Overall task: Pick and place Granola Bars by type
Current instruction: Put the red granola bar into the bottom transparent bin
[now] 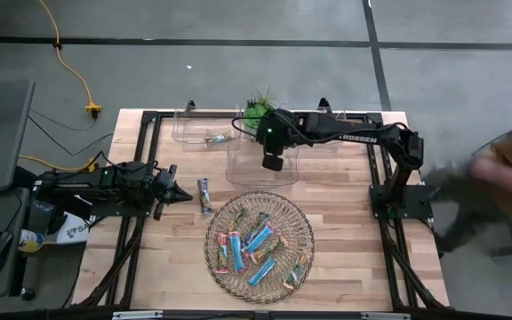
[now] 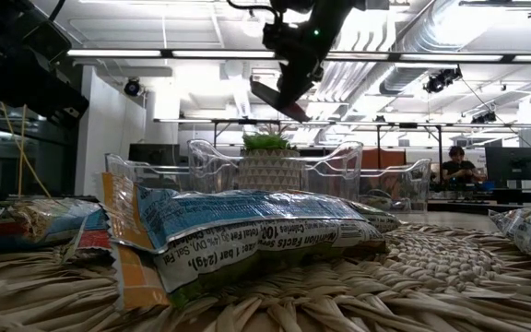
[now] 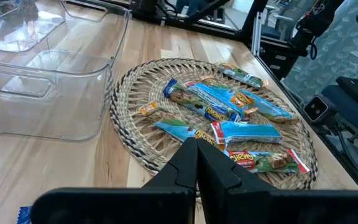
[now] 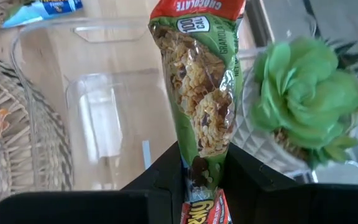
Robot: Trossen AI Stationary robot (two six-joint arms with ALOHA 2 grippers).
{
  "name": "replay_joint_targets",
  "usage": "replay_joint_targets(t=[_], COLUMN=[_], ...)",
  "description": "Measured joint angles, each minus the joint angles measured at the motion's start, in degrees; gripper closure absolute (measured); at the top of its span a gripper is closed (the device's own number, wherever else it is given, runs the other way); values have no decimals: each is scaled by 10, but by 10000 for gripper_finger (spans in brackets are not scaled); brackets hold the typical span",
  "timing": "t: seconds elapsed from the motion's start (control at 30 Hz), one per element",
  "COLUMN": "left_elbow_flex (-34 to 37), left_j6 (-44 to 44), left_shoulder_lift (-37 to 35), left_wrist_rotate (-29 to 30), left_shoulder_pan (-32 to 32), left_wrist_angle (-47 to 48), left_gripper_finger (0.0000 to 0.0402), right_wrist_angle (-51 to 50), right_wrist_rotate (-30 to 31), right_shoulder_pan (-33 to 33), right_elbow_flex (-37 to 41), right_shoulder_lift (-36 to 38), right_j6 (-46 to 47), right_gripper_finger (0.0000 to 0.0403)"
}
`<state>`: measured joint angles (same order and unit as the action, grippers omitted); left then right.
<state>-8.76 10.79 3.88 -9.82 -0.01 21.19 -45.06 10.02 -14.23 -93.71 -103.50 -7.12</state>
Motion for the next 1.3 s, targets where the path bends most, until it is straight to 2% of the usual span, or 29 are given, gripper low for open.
replay_joint_targets(t=[0.43,0.83,1.3], left_elbow_flex=[0,0,0], left_j6=[0,0,0], left_shoulder_lift=[0,0,0], left_wrist_rotate=[0,3,5], left_shoulder_pan=[0,0,0], left_wrist_angle=[0,0,0], left_gripper_finger=[401,401,401], right_wrist_angle=[-34,-35,16], right_wrist_rotate=[-64,-92,-133], right_shoulder_pan=[4,18,24], right_elbow_flex=[-1,-1,0], right_shoulder_lift=[-28,-98,-166], right_j6=[40,62,116], right_gripper_finger=[325,325,325])
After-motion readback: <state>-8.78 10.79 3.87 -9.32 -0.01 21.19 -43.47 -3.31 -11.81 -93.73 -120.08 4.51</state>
